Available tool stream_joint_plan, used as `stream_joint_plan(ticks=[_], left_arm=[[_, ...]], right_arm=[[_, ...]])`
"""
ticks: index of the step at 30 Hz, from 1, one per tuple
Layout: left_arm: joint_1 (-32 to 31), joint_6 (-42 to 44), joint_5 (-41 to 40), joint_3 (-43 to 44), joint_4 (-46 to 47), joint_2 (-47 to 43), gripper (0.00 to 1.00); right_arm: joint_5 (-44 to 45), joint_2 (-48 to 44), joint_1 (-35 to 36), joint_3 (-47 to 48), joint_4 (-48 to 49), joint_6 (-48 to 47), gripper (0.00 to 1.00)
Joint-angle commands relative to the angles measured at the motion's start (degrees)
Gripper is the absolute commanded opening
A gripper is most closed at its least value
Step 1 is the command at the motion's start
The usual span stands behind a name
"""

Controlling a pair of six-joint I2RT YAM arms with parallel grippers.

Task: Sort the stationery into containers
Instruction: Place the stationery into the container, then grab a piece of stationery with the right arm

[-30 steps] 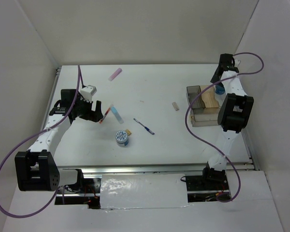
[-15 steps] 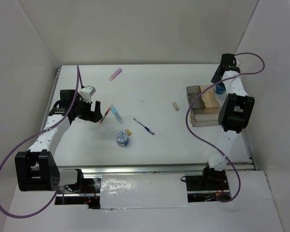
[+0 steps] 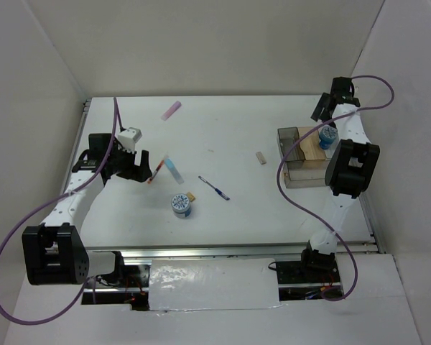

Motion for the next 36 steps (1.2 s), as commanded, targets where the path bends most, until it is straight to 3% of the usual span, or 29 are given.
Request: stream_joint_plan(ticks=[1,6,10,13,18,22,29,36], left_arm=[[0.6,-0.39,1.37,0.93,0.7,-2.78,0.99],[0.86,-0.22,1.9,1.28,-0.61,-5.07,0.99],[4.11,0.31,6.73,1.8,-2.1,-7.26,0.99],[5.69,0.93,9.54,2.15,-3.51,-7.88,0.99],[7.01,0.23,11.13,2.16,-4.04,-8.94,0.99],[8.33,-0.04,12.36,1.63,-4.56,-9.29,0.99],[9.56,0.66,13.51,1.28,-5.01,-8.24,0.99],[9.91,0.75,13.33,0.4,-4.04,-7.18,0.99]], right_arm=[[-4.19,-4.29,0.03,1.86,-0.16,-2.58,0.9],[-12.44,-18.45,5.81,-10.35,7.31,-12.07,0.9],[-31.56,-29.95,12.67,-13.7,2.84,-25.94,0.93],[-36.88,-33.14,23.62,-15.63,-4.18,-29.74,0.99],[-35.23,-34.82,41.93,-20.2,-3.77,-33.0,1.0],[-33.38,-29.91,54.75,-19.43,-2.27,-34.06,1.0],[-31.45,-21.03,65.84,-19.06,-0.96,-33.45,1.0],[-27.06,-14.44,69.64,-18.19,1.95,-28.62,1.0]])
